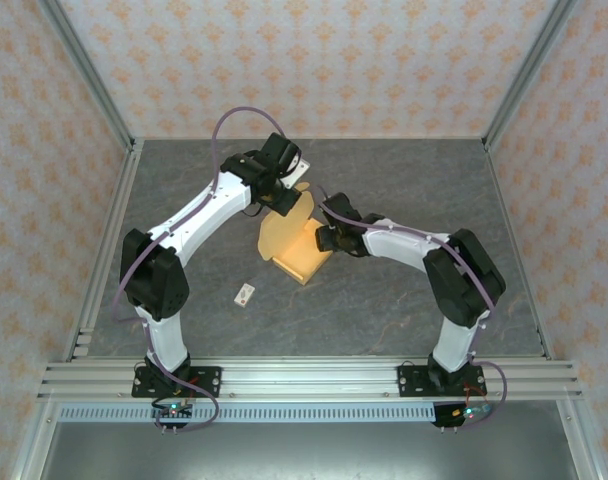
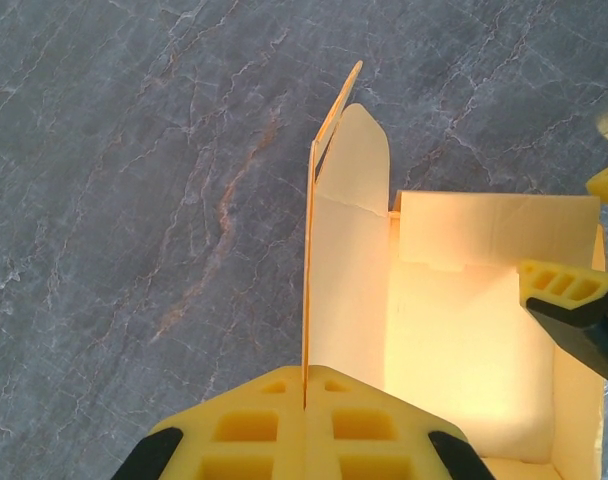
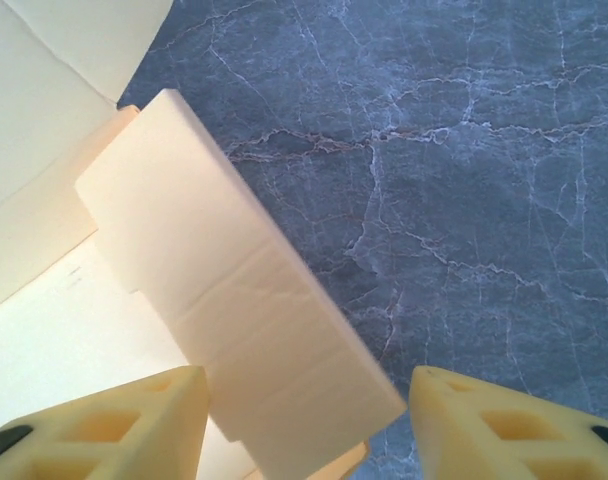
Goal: Fold the paper box
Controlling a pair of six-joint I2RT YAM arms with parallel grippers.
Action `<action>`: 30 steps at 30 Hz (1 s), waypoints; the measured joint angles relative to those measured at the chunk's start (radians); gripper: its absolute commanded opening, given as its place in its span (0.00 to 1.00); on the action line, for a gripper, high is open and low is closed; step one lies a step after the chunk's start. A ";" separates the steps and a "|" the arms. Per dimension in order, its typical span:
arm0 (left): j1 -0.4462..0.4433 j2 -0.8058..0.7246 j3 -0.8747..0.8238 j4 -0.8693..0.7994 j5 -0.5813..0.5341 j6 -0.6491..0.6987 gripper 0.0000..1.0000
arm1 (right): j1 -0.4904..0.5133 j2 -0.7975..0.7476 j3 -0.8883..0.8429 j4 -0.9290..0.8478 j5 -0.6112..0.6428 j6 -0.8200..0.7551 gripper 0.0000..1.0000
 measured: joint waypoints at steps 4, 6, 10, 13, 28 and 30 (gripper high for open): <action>0.000 0.000 0.000 0.000 0.000 0.000 0.00 | -0.014 -0.005 0.002 -0.012 -0.052 -0.012 0.61; 0.000 0.000 0.000 0.000 0.000 0.000 0.00 | -0.033 -0.005 0.006 -0.022 -0.091 -0.027 0.62; 0.000 0.000 0.000 0.000 0.000 0.001 0.00 | -0.090 -0.005 0.035 -0.046 -0.185 -0.070 0.66; 0.000 0.000 0.000 0.000 0.000 0.001 0.00 | -0.136 -0.005 0.064 -0.065 -0.255 -0.101 0.68; 0.000 0.000 0.000 0.000 0.000 0.001 0.00 | -0.344 0.107 0.176 -0.100 -0.655 -0.116 0.37; 0.000 0.000 0.000 0.000 0.000 0.001 0.00 | -0.342 0.140 0.177 -0.103 -0.679 -0.113 0.35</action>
